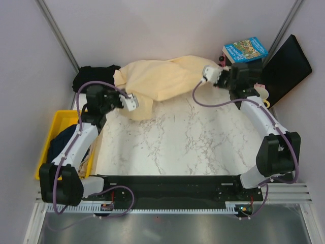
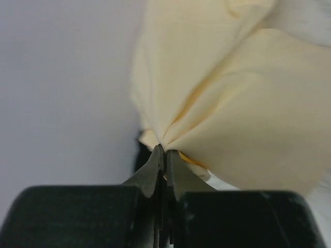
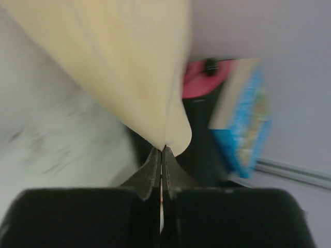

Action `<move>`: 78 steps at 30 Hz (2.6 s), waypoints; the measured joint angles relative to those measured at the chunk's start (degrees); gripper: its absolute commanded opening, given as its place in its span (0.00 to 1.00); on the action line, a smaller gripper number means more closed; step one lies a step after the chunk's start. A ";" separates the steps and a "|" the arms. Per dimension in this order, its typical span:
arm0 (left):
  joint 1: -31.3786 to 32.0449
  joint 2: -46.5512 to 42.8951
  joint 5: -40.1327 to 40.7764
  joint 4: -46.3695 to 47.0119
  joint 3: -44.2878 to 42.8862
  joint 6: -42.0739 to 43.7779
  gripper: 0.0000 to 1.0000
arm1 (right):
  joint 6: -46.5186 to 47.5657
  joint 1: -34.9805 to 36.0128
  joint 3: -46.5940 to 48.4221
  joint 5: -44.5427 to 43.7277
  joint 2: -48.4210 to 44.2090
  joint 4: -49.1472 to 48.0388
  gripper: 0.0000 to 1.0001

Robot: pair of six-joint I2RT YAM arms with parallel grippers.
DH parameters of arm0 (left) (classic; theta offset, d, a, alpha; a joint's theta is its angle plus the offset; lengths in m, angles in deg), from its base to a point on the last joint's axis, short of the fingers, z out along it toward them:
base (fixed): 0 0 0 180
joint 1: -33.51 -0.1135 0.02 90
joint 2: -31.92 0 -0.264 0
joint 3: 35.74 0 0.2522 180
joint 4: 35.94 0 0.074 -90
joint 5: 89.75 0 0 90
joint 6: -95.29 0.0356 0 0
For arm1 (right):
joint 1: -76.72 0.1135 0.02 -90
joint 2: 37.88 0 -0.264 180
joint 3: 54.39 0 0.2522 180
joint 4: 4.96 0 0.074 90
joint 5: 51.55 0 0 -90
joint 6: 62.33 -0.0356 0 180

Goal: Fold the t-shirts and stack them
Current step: Flatten out the tshirt, then fold the flattened tshirt in 1/3 of the way

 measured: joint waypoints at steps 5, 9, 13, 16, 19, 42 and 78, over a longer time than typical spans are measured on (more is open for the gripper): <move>0.02 -7.56 -5.09 -29.59 6.21 2.05 0.02 | 5.33 -0.07 -9.66 2.27 -1.38 24.20 0.00; 0.02 -8.79 -6.88 -46.21 4.46 5.70 0.02 | 9.35 -0.09 -9.29 2.73 -1.42 39.95 0.00; 0.02 -4.96 -7.50 -58.93 1.84 9.27 0.02 | 12.26 -0.09 -9.16 0.85 0.15 51.01 0.00; 0.02 -1.07 -7.34 -66.45 -0.15 12.02 0.02 | 13.42 -0.09 -9.14 -1.09 2.62 56.22 0.00; 0.00 2.91 -5.38 -71.84 -0.50 14.01 0.02 | 14.32 -0.09 -9.27 -2.62 3.23 58.25 0.00; -0.48 10.21 2.05 -74.93 -1.09 16.96 0.02 | 12.90 -0.22 -14.73 -6.88 1.75 51.60 0.00; -5.55 15.76 6.14 -63.41 -13.20 13.46 0.02 | 10.58 2.45 4.39 -8.85 19.80 31.80 0.00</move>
